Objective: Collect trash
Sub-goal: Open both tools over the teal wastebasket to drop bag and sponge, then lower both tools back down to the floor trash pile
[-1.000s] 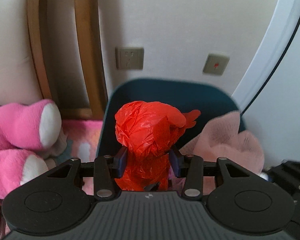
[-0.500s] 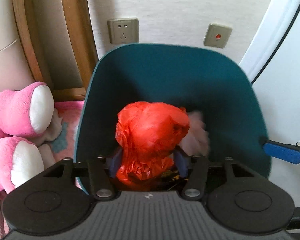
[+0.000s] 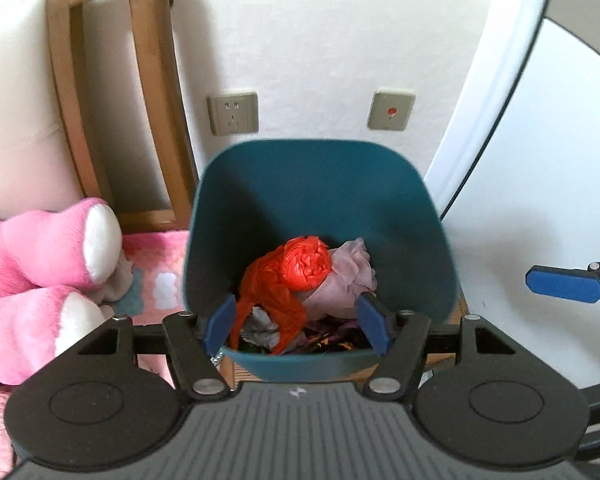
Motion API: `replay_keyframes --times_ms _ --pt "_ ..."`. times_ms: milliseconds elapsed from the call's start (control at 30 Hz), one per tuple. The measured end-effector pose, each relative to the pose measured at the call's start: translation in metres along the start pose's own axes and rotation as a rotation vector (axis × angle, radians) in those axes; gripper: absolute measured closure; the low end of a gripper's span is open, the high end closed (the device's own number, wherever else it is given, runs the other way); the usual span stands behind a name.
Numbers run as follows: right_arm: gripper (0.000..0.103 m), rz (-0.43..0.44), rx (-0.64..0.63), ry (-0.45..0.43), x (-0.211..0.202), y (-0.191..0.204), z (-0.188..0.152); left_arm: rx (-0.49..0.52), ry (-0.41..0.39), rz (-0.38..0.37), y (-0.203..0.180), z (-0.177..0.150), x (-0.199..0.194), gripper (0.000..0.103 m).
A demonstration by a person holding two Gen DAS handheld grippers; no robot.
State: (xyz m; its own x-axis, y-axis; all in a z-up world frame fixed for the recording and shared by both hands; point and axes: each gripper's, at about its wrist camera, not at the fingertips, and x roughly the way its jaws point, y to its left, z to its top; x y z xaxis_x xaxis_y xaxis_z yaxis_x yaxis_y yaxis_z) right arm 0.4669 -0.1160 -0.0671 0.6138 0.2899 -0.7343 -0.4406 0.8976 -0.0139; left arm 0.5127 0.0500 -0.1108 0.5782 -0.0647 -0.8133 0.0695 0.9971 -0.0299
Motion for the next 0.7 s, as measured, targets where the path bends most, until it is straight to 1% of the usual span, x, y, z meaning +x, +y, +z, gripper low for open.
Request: replay_keyframes --times_ms 133,233,433,567,633,700 --pt "0.032 0.028 -0.01 -0.025 -0.026 0.004 -0.007 0.009 -0.035 -0.013 -0.004 -0.014 -0.033 0.037" --pt "0.031 0.048 -0.013 -0.04 -0.044 0.01 -0.014 0.017 -0.057 -0.004 -0.007 -0.027 -0.056 0.037" --pt "0.03 0.085 -0.002 -0.071 -0.076 0.022 -0.034 0.038 -0.082 -0.005 -0.011 -0.054 -0.09 0.037" --pt "0.026 0.105 0.01 -0.09 -0.093 0.029 -0.049 0.054 -0.086 -0.001 -0.014 -0.075 -0.103 0.037" --pt "0.021 0.118 0.017 -0.091 -0.097 0.031 -0.058 0.056 -0.082 0.0 -0.014 -0.088 -0.108 0.037" --pt "0.018 0.131 0.017 -0.091 -0.1 0.033 -0.068 0.048 -0.07 -0.004 -0.015 -0.102 -0.108 0.028"
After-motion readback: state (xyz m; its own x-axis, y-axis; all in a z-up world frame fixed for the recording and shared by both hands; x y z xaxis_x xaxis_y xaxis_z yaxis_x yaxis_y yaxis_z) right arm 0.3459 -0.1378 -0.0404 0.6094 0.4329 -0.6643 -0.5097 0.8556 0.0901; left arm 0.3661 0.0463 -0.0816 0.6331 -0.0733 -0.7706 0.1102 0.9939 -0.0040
